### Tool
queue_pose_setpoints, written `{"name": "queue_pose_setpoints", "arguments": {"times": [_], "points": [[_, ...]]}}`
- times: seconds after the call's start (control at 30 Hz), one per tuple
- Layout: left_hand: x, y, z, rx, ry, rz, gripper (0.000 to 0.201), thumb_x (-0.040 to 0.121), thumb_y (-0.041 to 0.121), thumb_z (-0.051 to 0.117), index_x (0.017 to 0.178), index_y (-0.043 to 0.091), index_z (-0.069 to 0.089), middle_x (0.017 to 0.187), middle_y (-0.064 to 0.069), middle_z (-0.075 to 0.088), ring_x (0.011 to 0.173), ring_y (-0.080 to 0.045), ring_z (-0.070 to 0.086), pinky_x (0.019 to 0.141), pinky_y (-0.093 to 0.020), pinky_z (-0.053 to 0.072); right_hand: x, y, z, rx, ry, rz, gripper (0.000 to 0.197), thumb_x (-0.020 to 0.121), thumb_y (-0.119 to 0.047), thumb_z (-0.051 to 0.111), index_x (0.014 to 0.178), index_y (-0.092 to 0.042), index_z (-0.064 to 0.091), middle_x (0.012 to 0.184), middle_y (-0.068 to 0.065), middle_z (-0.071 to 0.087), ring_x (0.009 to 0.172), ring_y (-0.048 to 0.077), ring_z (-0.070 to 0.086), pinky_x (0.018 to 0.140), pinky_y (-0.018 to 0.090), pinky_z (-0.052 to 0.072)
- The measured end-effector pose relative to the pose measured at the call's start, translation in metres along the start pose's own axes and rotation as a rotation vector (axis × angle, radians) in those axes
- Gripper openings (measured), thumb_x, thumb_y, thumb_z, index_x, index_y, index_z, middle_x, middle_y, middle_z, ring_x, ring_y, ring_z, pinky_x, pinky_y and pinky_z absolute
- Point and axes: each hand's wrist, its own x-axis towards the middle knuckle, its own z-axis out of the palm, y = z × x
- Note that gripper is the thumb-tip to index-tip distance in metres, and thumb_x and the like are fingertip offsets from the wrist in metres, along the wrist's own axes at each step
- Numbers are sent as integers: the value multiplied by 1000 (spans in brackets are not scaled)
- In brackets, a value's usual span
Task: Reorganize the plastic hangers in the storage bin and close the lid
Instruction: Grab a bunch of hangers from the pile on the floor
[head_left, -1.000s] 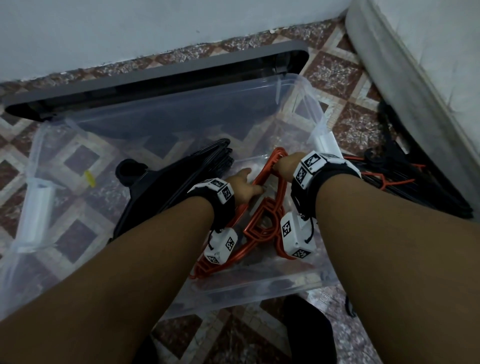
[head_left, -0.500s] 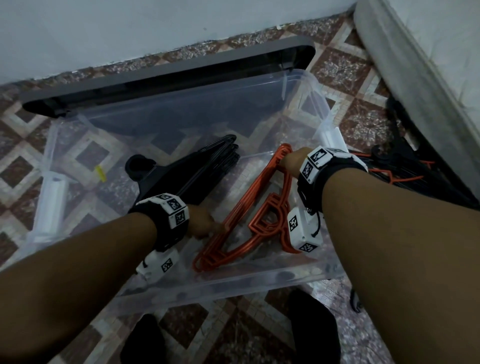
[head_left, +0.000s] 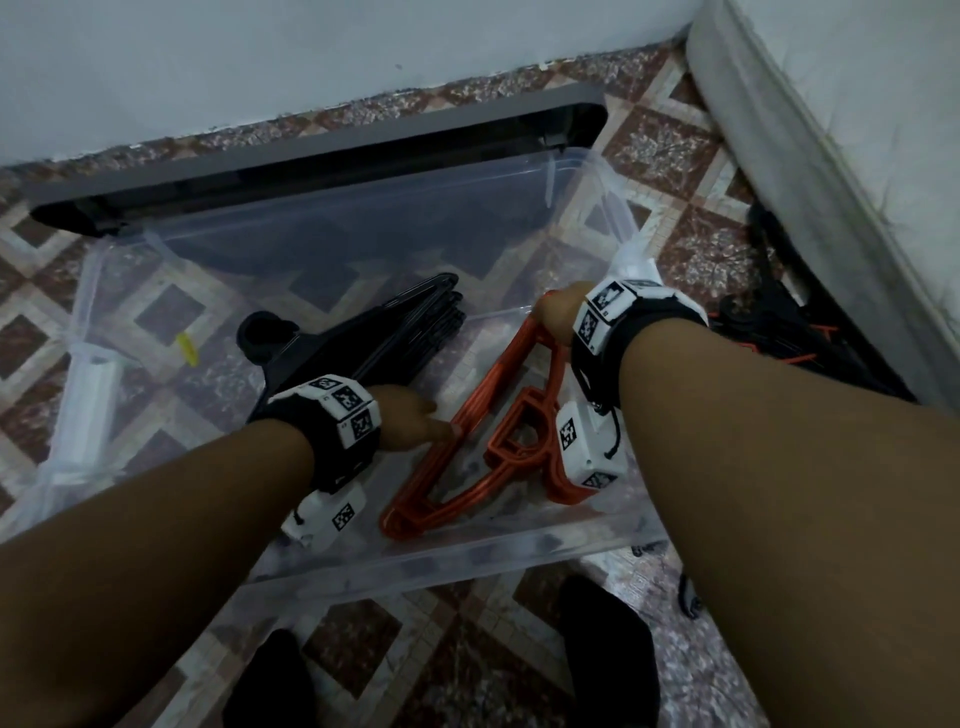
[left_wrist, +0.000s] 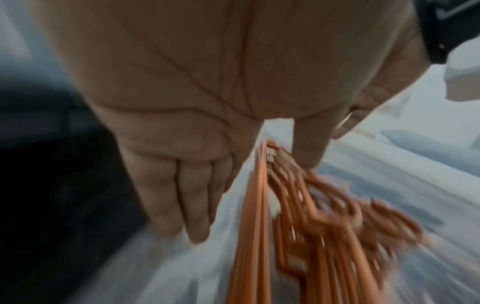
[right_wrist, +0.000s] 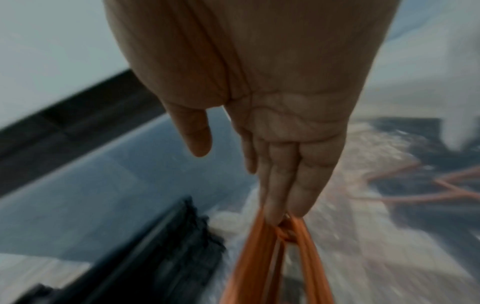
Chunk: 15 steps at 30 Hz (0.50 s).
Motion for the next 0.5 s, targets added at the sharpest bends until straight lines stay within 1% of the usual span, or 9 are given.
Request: {"name": "queue_pose_setpoints", "arguments": {"times": [0.03,0.1,0.13,0.17,0.2,0.27,0.37,0.43,0.5], "points": [[-8,0,-8,-5,70,12,71,94,63,41,144,14,44,149,-13,42,135,-27,40,112,-31,31,-7,-4,-8,100,-13,-28,36,101,-18,46,133,-3,54,132,21,57,122,36,55,102,44,45],[-28,6,-23,-20,181,40,61,96,58,42,139,15,50,145,-11,47,132,-27,44,108,-30,33,-23,-15,-31,429,-33,-90,36,101,-26,48,129,-5,54,105,18,69,91,31,70,81,36,55],[-40,12,-31,-27,245,63,55,97,55,43,136,17,52,143,-10,50,129,-26,47,106,-29,34,-36,-22,-46,577,-46,-113,35,101,-30,48,125,-6,55,90,15,71,73,26,71,68,31,54],[-54,19,-40,-41,317,86,50,97,52,45,134,20,55,140,-8,52,126,-26,50,103,-29,35,-48,-26,-64,637,-50,-155,31,101,-33,47,117,-8,56,79,11,70,61,21,68,60,27,51],[-67,28,-48,-54,406,107,46,97,51,46,132,23,56,138,-6,55,123,-26,52,100,-29,37,-64,-25,-84,648,-18,-209,26,101,-33,46,108,-11,58,71,7,68,55,19,66,54,23,49],[-92,52,-60,-106,593,152,40,95,49,50,127,26,59,129,-3,61,116,-26,57,92,-28,40,-103,-12,-121,693,119,-342,20,99,-31,50,97,-13,59,64,5,69,55,19,67,49,21,47],[-126,100,-68,-253,830,283,30,94,44,54,117,28,63,110,4,69,102,-20,63,84,-27,43,-156,41,-162,734,379,-402,19,96,-31,53,100,-14,61,69,4,69,61,19,70,53,21,49],[-142,143,-66,-321,889,402,25,94,42,54,113,30,63,100,8,68,94,-14,64,83,-26,46,-179,94,-174,601,458,-341,18,99,-30,50,98,-16,61,77,4,67,64,18,69,59,23,49],[-152,190,-59,-314,882,505,24,95,43,53,114,31,63,96,14,64,88,-8,61,78,-23,43,-191,152,-176,456,474,-272,21,100,-24,48,105,-9,62,89,10,68,70,23,68,65,29,52]]}}
